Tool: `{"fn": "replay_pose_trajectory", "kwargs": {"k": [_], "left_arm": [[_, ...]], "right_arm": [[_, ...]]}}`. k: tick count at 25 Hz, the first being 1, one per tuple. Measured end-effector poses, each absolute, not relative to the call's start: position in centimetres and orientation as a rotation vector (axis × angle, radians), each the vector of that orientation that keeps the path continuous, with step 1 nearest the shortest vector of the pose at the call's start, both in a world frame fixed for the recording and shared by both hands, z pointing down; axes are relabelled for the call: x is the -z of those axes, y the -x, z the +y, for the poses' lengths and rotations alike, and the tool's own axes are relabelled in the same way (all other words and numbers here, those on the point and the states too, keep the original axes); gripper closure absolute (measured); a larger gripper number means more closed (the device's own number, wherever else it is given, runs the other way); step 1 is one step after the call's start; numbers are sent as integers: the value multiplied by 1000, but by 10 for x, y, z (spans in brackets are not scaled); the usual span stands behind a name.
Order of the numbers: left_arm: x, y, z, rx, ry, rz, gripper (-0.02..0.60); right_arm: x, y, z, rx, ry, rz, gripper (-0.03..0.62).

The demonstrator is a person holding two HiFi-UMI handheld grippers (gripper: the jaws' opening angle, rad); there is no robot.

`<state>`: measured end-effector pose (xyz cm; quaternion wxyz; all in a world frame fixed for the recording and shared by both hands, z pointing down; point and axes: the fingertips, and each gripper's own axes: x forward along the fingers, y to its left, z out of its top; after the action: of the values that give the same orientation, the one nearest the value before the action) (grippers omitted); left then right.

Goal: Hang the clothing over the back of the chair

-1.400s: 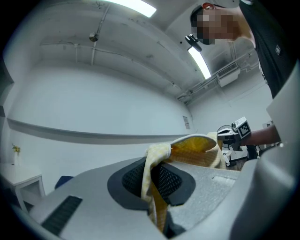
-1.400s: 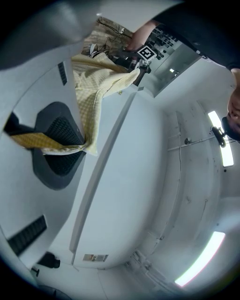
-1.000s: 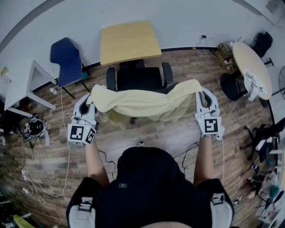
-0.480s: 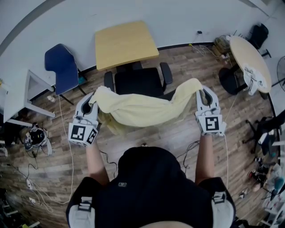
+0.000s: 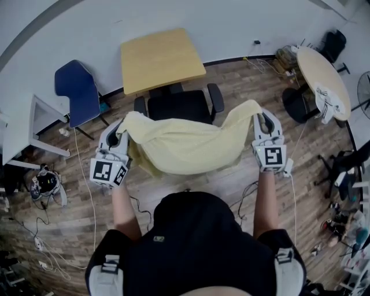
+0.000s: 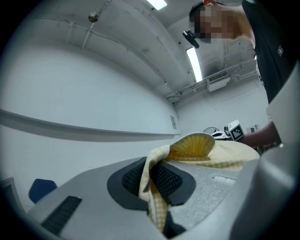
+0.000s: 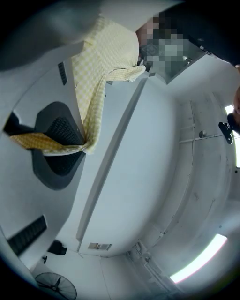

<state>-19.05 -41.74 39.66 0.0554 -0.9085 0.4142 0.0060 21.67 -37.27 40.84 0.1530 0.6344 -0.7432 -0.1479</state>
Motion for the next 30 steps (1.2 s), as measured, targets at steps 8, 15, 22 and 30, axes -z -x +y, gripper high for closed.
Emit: {"fn": "replay_pose_trajectory", "kwargs": {"k": [8,15,22,30], "left_arm": [[-436,190,-428,136,2817,1240,512],[-464,196,-419,212,2845,1276,485],[-478,202,-403,303,2810,1344,470],[-483,219,-379,386,2759,1441,411]], "right_arm": [[-455,-217,-379,276,-1749,-2136,583],[-483,-215,-370,197,-1721,-2145,579],[-501,-211,-357,171,-1668,-2154,569],[-515,-209,-340,145,-1626,-2156,543]]}}
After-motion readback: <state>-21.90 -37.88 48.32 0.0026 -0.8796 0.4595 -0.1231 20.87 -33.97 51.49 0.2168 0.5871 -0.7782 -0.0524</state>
